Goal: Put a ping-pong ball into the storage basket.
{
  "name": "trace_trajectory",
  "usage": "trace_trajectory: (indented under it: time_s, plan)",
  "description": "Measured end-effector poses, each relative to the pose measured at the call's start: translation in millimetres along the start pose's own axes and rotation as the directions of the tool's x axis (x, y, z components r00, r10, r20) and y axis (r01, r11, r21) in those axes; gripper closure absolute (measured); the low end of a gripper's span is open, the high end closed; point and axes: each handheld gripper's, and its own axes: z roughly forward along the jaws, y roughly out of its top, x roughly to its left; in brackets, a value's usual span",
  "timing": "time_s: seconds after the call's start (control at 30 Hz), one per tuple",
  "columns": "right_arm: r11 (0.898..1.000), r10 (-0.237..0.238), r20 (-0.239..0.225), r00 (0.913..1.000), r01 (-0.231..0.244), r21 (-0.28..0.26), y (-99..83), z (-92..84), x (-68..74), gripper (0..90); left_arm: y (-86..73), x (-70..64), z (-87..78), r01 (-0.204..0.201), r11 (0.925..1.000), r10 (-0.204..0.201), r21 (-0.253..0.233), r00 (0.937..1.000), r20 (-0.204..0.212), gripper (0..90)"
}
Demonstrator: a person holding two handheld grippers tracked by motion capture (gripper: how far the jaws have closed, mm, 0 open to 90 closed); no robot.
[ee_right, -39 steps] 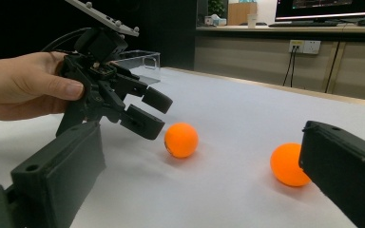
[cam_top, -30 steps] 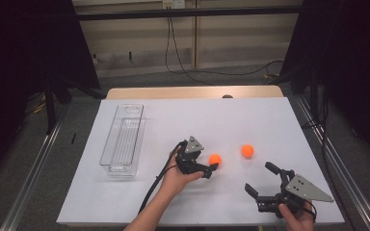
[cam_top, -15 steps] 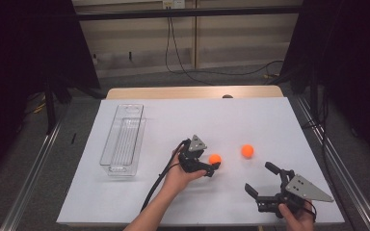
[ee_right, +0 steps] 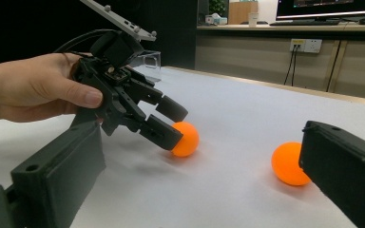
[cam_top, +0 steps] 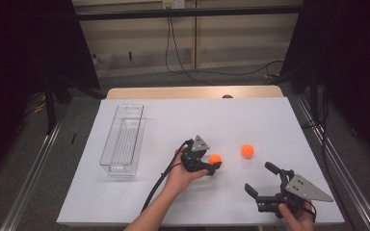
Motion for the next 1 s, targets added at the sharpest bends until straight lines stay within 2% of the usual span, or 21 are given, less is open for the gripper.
trace_trajectory:
  time_s: [0.27,0.57,0.67,0.77,1.0]
  plan:
    - [1.000,-0.001,-0.001,1.0000,0.001,0.000,0.0,0.0,-0.1,0.7,-0.4,-0.6,2.4,-0.010,0.9998,0.010,0.016,1.0000,0.002,30.7]
    - [1.000,-0.002,-0.004,1.0000,0.002,0.002,0.0,0.3,-0.1,0.7,0.1,-1.8,5.2,-0.006,0.9999,0.006,0.016,0.9997,0.022,35.6]
    - [1.000,-0.001,-0.004,1.0000,0.001,0.002,0.1,0.1,-0.2,0.7,2.5,-3.7,6.6,-0.015,0.9994,0.014,0.032,0.9995,0.028,36.0]
    - [1.000,-0.001,-0.002,1.0000,0.001,-0.001,0.1,-0.1,-0.4,0.7,4.2,-4.9,8.6,-0.013,0.9970,0.012,0.076,0.9998,0.014,37.1]
    - [1.000,-0.001,-0.004,1.0000,0.001,0.000,0.2,-0.4,-0.3,0.7,3.6,-4.7,11.5,-0.020,0.9971,0.018,0.074,0.9996,0.024,41.4]
